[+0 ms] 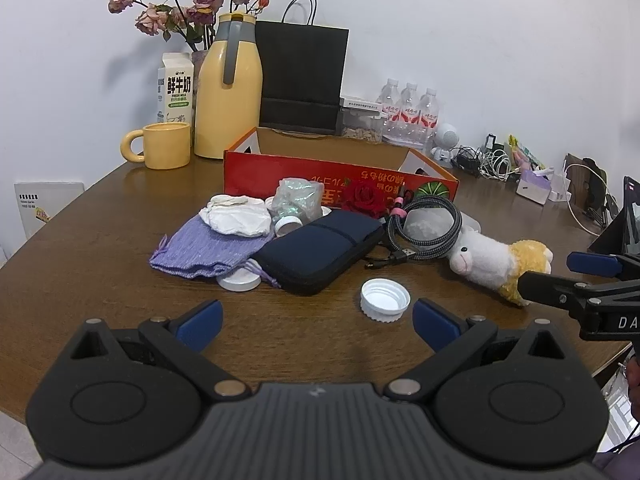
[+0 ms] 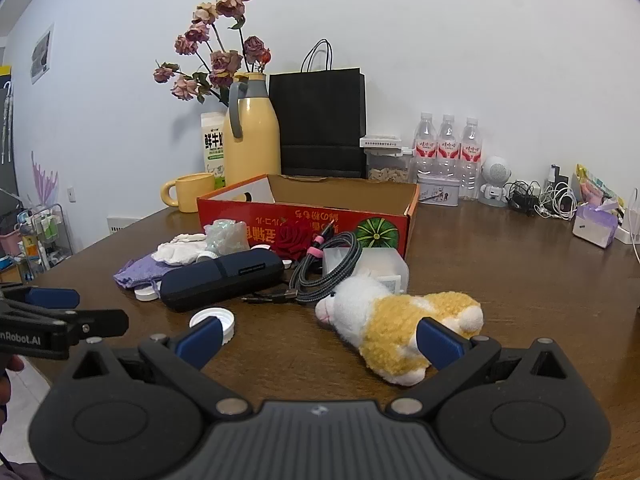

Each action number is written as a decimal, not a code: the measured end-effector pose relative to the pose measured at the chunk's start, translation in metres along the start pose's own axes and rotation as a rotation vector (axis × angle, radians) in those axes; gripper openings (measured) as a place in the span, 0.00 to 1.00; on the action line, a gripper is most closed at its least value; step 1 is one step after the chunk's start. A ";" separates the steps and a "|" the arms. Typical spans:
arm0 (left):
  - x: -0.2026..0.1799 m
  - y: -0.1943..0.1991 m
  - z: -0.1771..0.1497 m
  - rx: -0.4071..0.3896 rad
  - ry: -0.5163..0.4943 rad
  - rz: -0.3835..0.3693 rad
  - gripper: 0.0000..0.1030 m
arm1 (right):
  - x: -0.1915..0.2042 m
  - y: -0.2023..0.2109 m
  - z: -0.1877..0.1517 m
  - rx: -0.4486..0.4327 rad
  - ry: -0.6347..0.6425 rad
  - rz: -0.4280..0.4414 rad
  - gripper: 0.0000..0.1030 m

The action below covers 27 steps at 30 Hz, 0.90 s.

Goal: Organize objects
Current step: 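Grasp the white bottle cap with the left tool while the right tool grasps the yellow-white plush sheep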

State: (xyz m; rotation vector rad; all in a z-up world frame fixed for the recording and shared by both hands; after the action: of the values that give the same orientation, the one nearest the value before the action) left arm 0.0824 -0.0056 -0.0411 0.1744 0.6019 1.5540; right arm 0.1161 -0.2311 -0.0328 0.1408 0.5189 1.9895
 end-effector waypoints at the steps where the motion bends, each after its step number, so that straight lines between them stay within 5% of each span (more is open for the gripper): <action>1: -0.002 -0.001 0.001 0.000 0.000 -0.001 1.00 | -0.001 0.000 0.001 -0.001 0.000 -0.001 1.00; 14: -0.026 -0.029 0.002 0.051 -0.039 0.001 1.00 | -0.045 -0.019 -0.003 0.013 0.079 -0.049 1.00; 20: -0.042 -0.050 -0.005 0.094 -0.066 0.004 1.00 | -0.062 -0.040 -0.010 0.049 0.141 -0.002 1.00; 27: -0.061 -0.074 -0.013 0.149 -0.120 -0.006 0.76 | -0.073 -0.060 -0.015 0.074 0.159 0.085 1.00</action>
State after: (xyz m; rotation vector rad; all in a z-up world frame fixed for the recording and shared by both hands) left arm 0.1477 -0.0705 -0.0716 0.3761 0.6228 1.4821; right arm 0.1950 -0.2773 -0.0623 0.0513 0.6997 2.0763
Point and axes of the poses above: each gripper's, at about its wrist camera, not at the fingertips, and y roughly against the way its jaws point, x to its left, z to its top, the point moved 9 cm from there along -y, roughly the way its jaws point, and after that the axes turned 9 degrees about y, right-handed, at the moved point
